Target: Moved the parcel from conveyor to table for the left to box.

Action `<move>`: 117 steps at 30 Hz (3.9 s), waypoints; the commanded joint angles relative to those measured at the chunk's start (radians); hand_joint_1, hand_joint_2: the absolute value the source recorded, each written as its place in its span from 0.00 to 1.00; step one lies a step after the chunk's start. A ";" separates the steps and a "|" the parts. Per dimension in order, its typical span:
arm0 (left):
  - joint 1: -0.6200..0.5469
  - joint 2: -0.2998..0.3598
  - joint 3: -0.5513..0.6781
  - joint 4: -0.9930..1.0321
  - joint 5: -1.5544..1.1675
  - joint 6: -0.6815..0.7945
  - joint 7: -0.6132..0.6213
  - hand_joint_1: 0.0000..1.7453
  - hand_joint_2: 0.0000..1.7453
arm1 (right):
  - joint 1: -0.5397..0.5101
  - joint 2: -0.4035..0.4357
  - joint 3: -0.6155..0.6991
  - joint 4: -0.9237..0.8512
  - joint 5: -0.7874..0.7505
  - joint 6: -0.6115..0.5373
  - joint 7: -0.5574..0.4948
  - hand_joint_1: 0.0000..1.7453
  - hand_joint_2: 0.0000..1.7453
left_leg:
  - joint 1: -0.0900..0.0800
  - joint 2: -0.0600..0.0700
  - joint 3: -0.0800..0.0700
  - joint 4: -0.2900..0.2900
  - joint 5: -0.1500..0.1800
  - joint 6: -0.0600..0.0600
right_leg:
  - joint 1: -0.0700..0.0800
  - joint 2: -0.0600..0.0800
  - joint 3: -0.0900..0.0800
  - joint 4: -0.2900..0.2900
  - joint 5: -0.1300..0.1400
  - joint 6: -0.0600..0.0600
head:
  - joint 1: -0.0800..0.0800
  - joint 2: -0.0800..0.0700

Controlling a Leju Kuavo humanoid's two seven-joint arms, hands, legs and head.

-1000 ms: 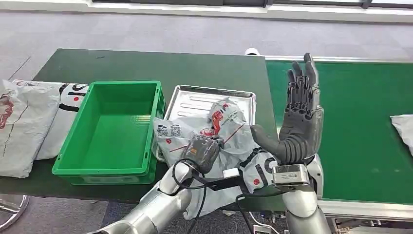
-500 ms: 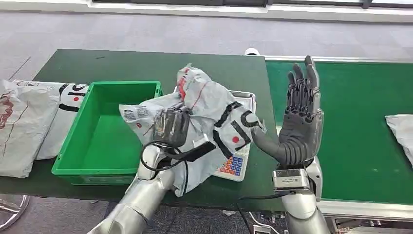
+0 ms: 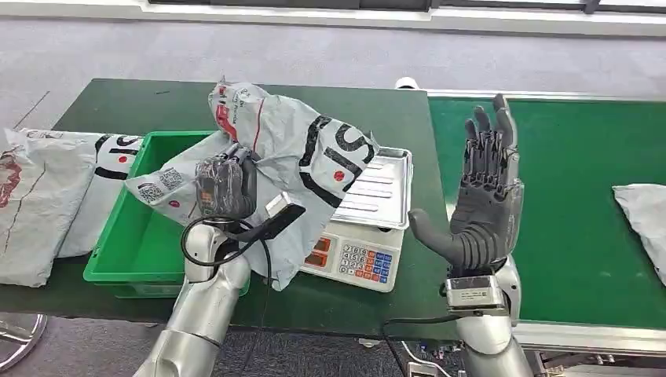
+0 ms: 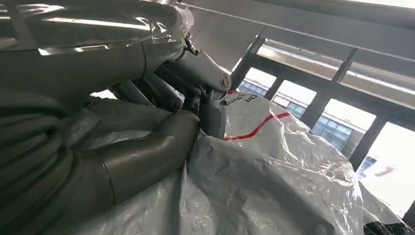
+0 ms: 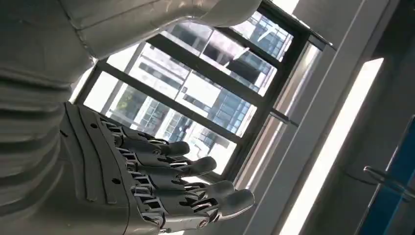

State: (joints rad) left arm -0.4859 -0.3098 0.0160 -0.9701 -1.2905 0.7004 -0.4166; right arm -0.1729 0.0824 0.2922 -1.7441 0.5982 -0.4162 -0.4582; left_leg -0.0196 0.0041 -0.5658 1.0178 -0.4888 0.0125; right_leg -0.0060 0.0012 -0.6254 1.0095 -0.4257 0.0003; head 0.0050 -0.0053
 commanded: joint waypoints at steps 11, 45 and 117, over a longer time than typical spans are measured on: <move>-0.093 0.062 0.112 -0.029 -0.166 -0.002 0.134 1.00 1.00 | -0.050 -0.019 0.029 0.065 -0.012 0.005 0.006 0.00 1.00 | 0.001 0.003 0.002 -0.001 0.000 -0.003 | 0.001 0.003 0.001 -0.002 0.001 0.000 | 0.000 0.000; -0.657 0.412 -0.075 0.716 -0.277 -0.180 0.805 1.00 1.00 | -0.139 0.003 0.035 0.141 -0.037 0.066 -0.007 0.00 1.00 | 0.004 0.000 -0.001 0.000 0.005 -0.009 | 0.004 0.001 -0.002 0.001 0.004 -0.006 | 0.000 0.000; 0.254 0.130 -0.063 -0.149 1.257 -0.802 -0.278 0.00 0.00 | 0.050 -0.048 -0.189 0.141 0.009 -0.065 -0.028 0.00 0.00 | 0.001 0.000 0.007 -0.002 -0.001 -0.006 | 0.001 0.000 0.006 -0.001 -0.003 -0.002 | 0.000 0.000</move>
State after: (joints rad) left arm -0.2218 -0.1965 -0.0172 -1.1410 -0.0370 -0.1022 -0.7000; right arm -0.1050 0.0465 0.1472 -1.6613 0.6046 -0.4860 -0.4879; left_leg -0.0193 0.0050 -0.5604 1.0171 -0.4900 0.0088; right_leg -0.0055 0.0025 -0.6220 1.0104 -0.4289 -0.0023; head 0.0050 -0.0057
